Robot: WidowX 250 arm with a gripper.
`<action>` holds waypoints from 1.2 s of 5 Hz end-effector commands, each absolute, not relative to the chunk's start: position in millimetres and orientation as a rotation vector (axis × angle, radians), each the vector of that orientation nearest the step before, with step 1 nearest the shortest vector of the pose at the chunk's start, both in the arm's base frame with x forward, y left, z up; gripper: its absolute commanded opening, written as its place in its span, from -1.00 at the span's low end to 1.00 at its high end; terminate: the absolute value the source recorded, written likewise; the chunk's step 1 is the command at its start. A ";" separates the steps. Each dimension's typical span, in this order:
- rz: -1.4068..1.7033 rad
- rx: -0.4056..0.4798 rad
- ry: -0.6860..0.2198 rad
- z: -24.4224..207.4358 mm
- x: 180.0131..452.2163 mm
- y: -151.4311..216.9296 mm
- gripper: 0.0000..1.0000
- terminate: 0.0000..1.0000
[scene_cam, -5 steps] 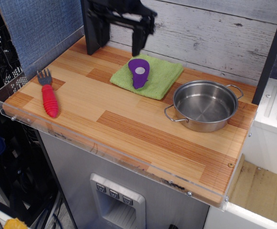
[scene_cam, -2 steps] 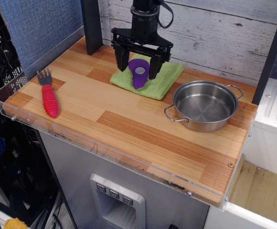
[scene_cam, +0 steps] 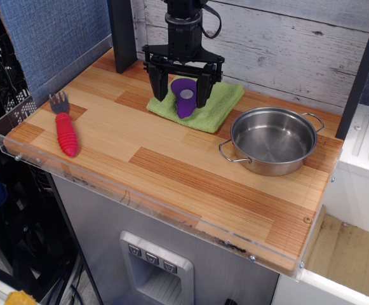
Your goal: Put the eggplant in the pan
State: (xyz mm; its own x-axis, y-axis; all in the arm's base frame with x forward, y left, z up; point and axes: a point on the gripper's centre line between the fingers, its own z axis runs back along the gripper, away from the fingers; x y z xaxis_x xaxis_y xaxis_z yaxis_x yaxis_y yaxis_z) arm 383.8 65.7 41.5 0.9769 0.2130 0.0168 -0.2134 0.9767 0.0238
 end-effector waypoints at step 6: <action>0.257 0.033 -0.036 38.8 391.2 63.6 -1.00 -1.00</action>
